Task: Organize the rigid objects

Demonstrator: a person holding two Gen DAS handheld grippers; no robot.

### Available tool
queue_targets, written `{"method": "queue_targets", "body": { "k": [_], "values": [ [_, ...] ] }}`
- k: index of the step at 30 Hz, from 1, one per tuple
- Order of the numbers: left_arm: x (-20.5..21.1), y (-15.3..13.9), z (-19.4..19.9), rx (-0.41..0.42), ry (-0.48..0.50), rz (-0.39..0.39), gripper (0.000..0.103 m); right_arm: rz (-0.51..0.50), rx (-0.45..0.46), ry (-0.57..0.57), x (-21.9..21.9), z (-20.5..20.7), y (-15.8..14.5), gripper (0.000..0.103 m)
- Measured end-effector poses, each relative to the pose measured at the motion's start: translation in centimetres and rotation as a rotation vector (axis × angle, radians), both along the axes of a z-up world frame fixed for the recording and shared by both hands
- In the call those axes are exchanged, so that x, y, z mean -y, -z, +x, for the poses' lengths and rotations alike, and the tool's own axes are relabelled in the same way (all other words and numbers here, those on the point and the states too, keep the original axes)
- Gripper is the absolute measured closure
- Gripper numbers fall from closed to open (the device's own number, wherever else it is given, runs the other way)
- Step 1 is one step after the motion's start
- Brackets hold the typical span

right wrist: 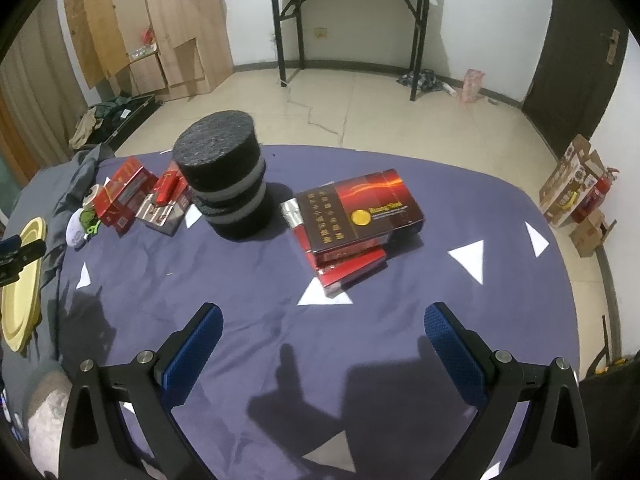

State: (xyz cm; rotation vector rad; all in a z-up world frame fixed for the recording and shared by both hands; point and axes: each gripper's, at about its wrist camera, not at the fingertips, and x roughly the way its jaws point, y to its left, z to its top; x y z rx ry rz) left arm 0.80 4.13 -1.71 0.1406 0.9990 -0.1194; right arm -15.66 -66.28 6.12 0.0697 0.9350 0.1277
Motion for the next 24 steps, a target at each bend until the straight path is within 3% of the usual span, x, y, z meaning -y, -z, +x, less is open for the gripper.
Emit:
{"method": "queue_targets", "body": {
  "k": [12, 24],
  "values": [
    [0.3, 0.4, -0.3, -0.005, 0.019, 0.027, 0.000, -0.045, 0.025, -0.052, -1.0, -0.3, -0.2, 0.000],
    [-0.5, 0.8, -0.1, -0.022, 0.011, -0.010, 0.000, -0.058, 0.026, -0.061, -1.4, -0.1, -0.1, 0.000]
  ]
}}
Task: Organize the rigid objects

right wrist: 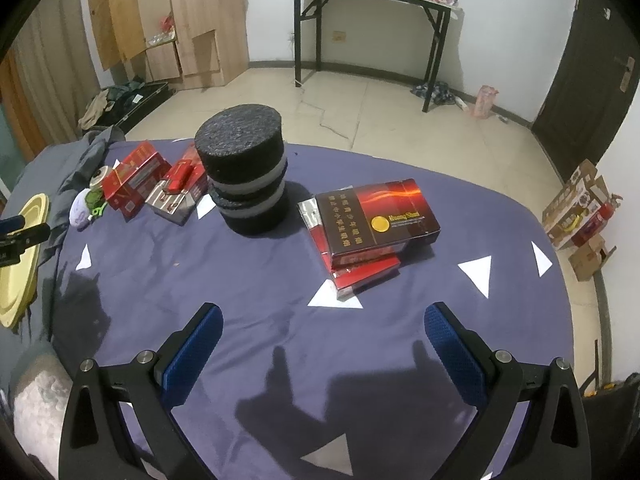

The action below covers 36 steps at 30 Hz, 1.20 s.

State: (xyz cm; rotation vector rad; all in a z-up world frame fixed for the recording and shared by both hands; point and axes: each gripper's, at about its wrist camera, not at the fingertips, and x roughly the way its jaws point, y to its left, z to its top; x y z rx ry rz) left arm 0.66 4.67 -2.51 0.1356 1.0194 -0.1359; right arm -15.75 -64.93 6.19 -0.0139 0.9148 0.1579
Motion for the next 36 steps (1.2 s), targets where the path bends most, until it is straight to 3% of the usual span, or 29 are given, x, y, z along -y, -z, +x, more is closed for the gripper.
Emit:
{"method": "queue_targets", "body": {
  "k": [19, 36],
  "values": [
    [-0.19, 0.44, -0.47, 0.003, 0.016, 0.050, 0.000, 0.004, -0.005, -0.018, -0.41, 0.03, 0.26, 0.000],
    [-0.82, 0.47, 0.36, -0.023, -0.014, 0.016, 0.000, 0.027, -0.010, -0.002, 0.24, 0.13, 0.57, 0.000]
  ]
}}
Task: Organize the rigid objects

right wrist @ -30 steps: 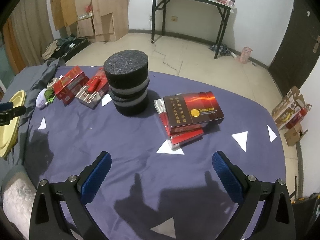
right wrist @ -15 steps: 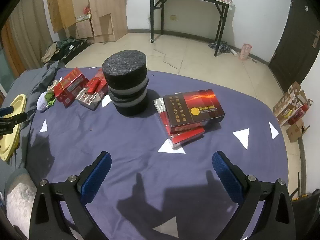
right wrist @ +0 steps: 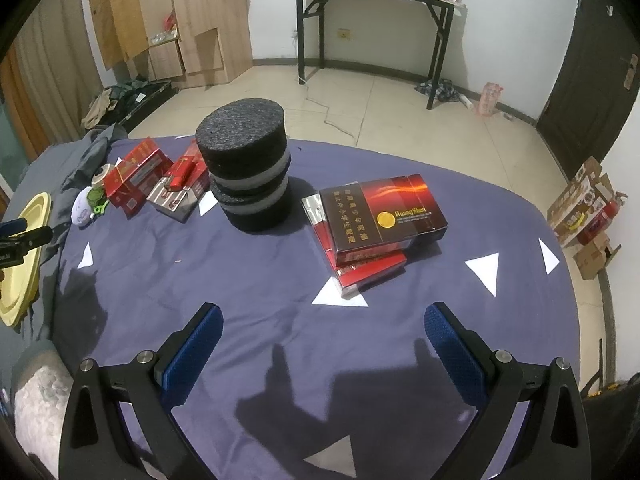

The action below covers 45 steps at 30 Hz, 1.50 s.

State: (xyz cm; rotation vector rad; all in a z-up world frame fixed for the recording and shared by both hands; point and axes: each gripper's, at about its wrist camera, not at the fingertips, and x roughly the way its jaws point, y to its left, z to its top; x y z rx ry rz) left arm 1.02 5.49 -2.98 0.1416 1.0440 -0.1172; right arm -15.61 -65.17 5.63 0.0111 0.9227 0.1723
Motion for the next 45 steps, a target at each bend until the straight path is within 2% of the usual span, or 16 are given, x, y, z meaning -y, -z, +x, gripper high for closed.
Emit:
{"method": "queue_targets", "body": {
  "k": [3, 7, 11, 14, 17, 26, 30, 33, 38, 43, 45],
  "values": [
    [-0.5, -0.1, 0.3, -0.002, -0.015, -0.020, 0.000, 0.005, -0.008, 0.006, 0.2, -0.1, 0.3, 0.000],
    [-0.8, -0.2, 0.6, -0.004, 0.014, -0.031, 0.000, 0.001, -0.019, 0.001, 0.3, -0.1, 0.8, 0.000],
    [-1.9, -0.9, 1.3, -0.025, 0.137, -0.076, 0.000, -0.017, -0.013, -0.011, 1.0, -0.2, 0.8, 0.000],
    [-3.1, -0.9, 2.0, -0.022, 0.159, -0.030, 0.000, 0.023, -0.021, 0.016, 2.3, -0.1, 0.9, 0.000],
    [-3.3, -0.6, 2.9, -0.052, 0.156, -0.025, 0.000, 0.048, -0.021, 0.030, 3.4, 0.5, 0.7, 0.000],
    [2.3, -0.4, 6.6, -0.091, 0.182, -0.047, 0.000, 0.035, 0.001, 0.031, 5.4, 4.3, 0.6, 0.000],
    [5.3, 0.4, 8.3, -0.075, 0.241, 0.003, 0.000, 0.026, -0.017, 0.010, 5.2, 6.4, 0.9, 0.000],
    [7.0, 1.3, 9.6, -0.093, 0.305, 0.027, 0.000, 0.037, -0.026, 0.009, 5.3, 7.8, 1.4, 0.000],
    [9.1, 2.4, 11.4, -0.103, 0.353, 0.108, 0.000, 0.035, -0.064, -0.028, 5.0, 9.4, 1.8, 0.000],
    [10.5, 3.1, 11.4, -0.137, 0.425, 0.095, 0.000, 0.058, -0.088, -0.051, 4.6, 10.2, 1.8, 0.000],
    [11.2, 3.6, 11.3, -0.126, 0.441, 0.157, 0.003, 0.033, -0.095, -0.049, 4.3, 10.6, 2.3, 0.000]
  ]
}}
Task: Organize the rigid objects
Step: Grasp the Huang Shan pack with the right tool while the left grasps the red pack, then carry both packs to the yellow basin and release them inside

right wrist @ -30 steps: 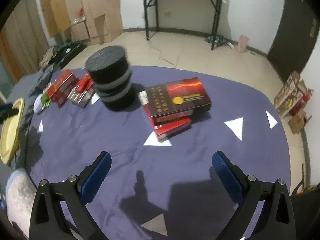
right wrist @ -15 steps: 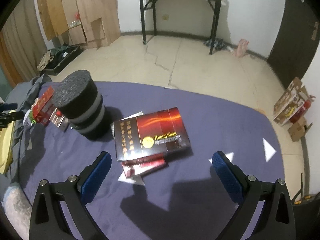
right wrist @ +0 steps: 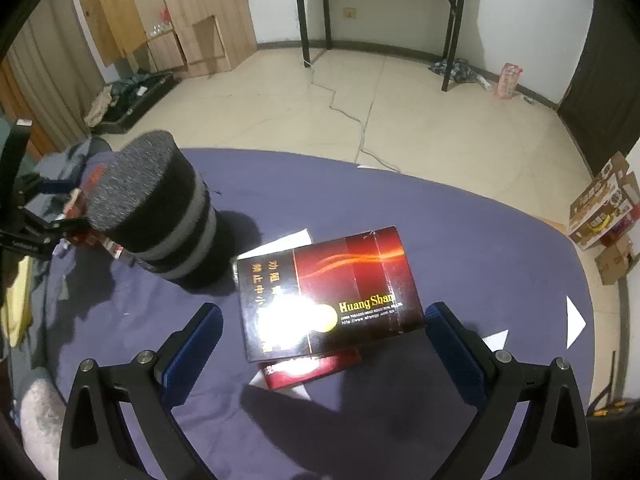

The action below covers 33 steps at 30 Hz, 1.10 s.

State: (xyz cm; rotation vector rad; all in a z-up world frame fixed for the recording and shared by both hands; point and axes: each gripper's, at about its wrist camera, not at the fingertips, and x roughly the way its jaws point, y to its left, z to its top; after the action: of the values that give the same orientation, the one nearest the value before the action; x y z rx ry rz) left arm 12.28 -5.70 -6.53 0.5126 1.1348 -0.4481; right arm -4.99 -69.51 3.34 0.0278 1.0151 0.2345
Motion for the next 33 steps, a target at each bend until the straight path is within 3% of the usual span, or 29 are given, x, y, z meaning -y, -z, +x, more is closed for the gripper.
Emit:
{"method": "queue_targets", "body": {
  "k": [2, 4, 6, 14, 19, 22, 26, 29, 33],
  "values": [
    [0.1, 0.2, 0.0, -0.003, 0.003, -0.003, 0.028, -0.029, -0.007, -0.004, -0.3, 0.4, 0.6, 0.000],
    [-0.4, 0.1, 0.5, -0.041, -0.027, -0.037, 0.042, -0.026, -0.011, 0.004, -0.5, 0.6, 0.8, 0.002],
    [-0.9, -0.1, 0.8, -0.074, -0.056, -0.087, 0.042, 0.006, 0.000, 0.004, -0.4, 0.6, 0.6, 0.010],
    [-2.7, -3.7, -0.7, -0.028, -0.066, -0.184, 0.043, 0.000, 0.096, -0.024, 0.0, -1.7, -1.3, 0.011],
    [-8.7, -9.0, -3.1, 0.055, -0.081, -0.244, 0.043, 0.024, 0.170, -0.074, 1.1, -6.0, -3.5, 0.011],
    [-14.9, -11.5, -4.1, 0.088, -0.145, -0.263, 0.043, 0.062, 0.210, -0.154, -0.9, -8.6, -6.4, 0.011],
    [-23.6, -13.3, -5.4, 0.158, -0.257, -0.225, 0.043, 0.093, 0.290, -0.390, -9.5, -11.2, -11.9, 0.011],
    [-30.9, -12.7, -6.1, 0.175, -0.375, -0.192, 0.043, 0.138, 0.276, -0.599, -18.3, -12.4, -14.6, 0.012],
    [-39.4, -8.6, -7.6, 0.119, -0.546, -0.172, 0.043, 0.124, 0.245, -0.845, -31.7, -14.6, -13.8, 0.012]
  ]
}}
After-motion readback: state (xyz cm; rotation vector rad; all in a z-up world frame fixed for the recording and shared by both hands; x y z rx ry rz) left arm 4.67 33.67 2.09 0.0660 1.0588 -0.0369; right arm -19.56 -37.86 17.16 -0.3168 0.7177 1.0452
